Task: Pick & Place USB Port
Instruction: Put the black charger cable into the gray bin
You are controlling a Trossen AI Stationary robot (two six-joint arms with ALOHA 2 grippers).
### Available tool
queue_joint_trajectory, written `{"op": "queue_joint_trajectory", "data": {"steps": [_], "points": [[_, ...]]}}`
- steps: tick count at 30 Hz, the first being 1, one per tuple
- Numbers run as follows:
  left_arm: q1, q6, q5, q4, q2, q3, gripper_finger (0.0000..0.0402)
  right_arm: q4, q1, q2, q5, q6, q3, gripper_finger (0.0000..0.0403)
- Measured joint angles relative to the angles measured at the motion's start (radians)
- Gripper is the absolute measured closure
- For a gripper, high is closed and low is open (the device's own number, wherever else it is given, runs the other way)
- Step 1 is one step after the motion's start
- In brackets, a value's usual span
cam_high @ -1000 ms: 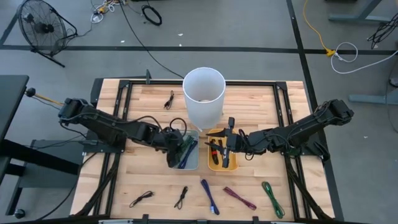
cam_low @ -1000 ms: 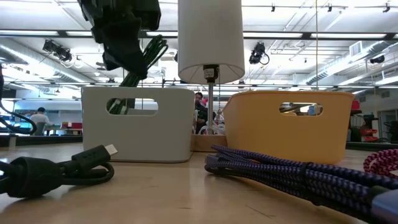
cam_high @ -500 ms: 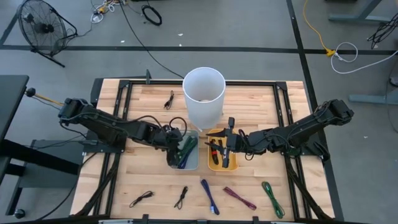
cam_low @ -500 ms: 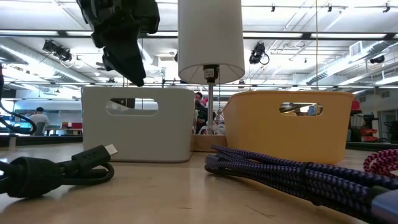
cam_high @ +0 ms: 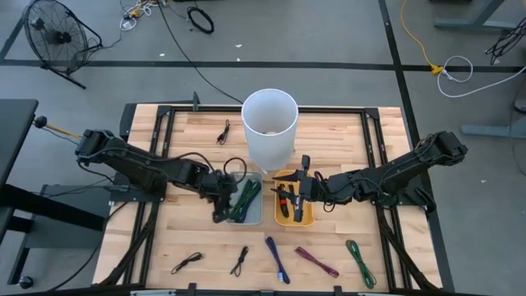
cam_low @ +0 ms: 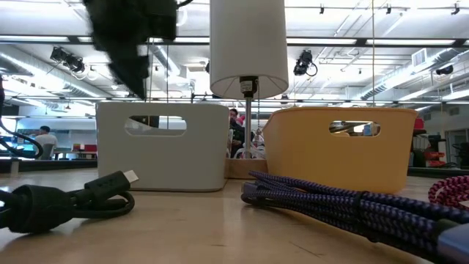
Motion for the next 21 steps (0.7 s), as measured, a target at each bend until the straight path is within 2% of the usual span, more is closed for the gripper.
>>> {"op": "queue_joint_trajectory", "data": {"steps": [3, 6, 8, 14, 21], "points": [[-0.039, -0.057, 0.128, -0.044, -0.009, 0.001, 0.0248, -0.006, 0.0, 0.0, 0.0, 0.0, 0.0, 0.0262], [-0.125, -0.148, 0.137, -0.112, -0.016, 0.001, 0.0248, -0.012, 0.0, 0.0, 0.0, 0.001, 0.0, 0.0262], [-0.195, -0.23, 0.114, -0.166, -0.015, 0.0, 0.0248, -0.014, 0.0, 0.0, 0.0, 0.002, 0.0, 0.0262], [-0.42, -0.458, 0.004, -0.167, -0.007, 0.0, 0.0248, -0.011, 0.0, 0.0, 0.0, 0.008, 0.0, 0.0262], [-0.598, -0.676, -0.104, -0.161, 0.016, 0.001, 0.0248, -0.004, 0.0, 0.0, 0.0, 0.008, 0.0, 0.0262]]}}
